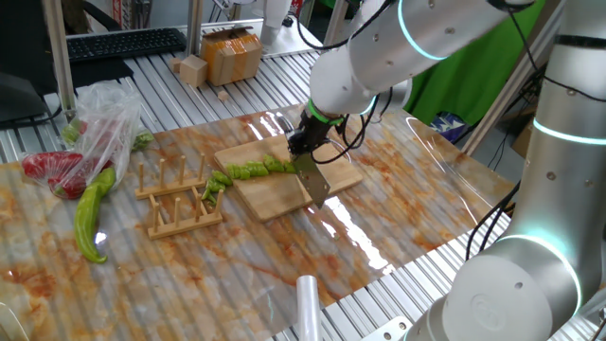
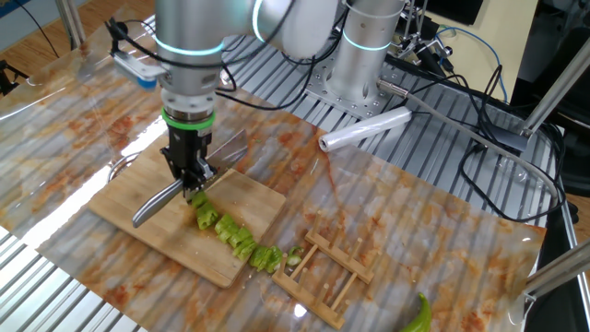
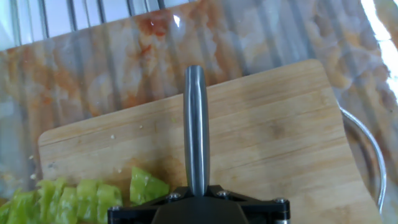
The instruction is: Chop the chili peppers
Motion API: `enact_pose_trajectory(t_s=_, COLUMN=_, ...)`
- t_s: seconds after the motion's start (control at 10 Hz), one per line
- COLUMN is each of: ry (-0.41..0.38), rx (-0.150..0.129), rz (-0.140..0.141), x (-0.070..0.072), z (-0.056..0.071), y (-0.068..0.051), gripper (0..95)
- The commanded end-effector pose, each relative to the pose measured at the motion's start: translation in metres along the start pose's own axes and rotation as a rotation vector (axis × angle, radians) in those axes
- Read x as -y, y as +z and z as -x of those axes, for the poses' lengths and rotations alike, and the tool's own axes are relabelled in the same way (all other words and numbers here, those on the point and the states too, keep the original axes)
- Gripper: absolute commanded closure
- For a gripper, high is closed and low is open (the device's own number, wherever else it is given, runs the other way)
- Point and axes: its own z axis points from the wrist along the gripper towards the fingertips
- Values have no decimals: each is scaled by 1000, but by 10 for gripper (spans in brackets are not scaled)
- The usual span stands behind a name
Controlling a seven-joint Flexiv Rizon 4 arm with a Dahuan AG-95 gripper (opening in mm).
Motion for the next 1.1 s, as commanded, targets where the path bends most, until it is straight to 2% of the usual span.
enact_pose_trajectory(t_s=0.1, ry=7, rx=5, rz=-25, x=-1, z=0, y=18, gripper=950)
enact_pose_trajectory(t_s=0.2, ry=9, rx=11, rz=-24, x=-1, z=0, y=18, gripper=950)
enact_pose_trajectory(t_s=0.4, ry=10, rx=2, rz=-29, x=-2, z=2, y=7, gripper=950)
enact_pose_trajectory(t_s=0.5, ry=9, rx=1, rz=-35, x=-3, z=3, y=7, gripper=950)
enact_pose_trajectory(t_s=0.6, ry=29, rx=-3, rz=-28, x=-8, z=2, y=5, gripper=950)
enact_pose_trajectory(t_s=0.7, ry=32, rx=-3, rz=-48, x=-12, z=2, y=2, gripper=950)
enact_pose_trajectory(t_s=0.9, ry=50, rx=-8, rz=-22, x=-14, z=5, y=0, gripper=950)
enact_pose_trajectory(t_s=1.1, ry=36, rx=-9, rz=-27, x=-17, z=7, y=0, gripper=950)
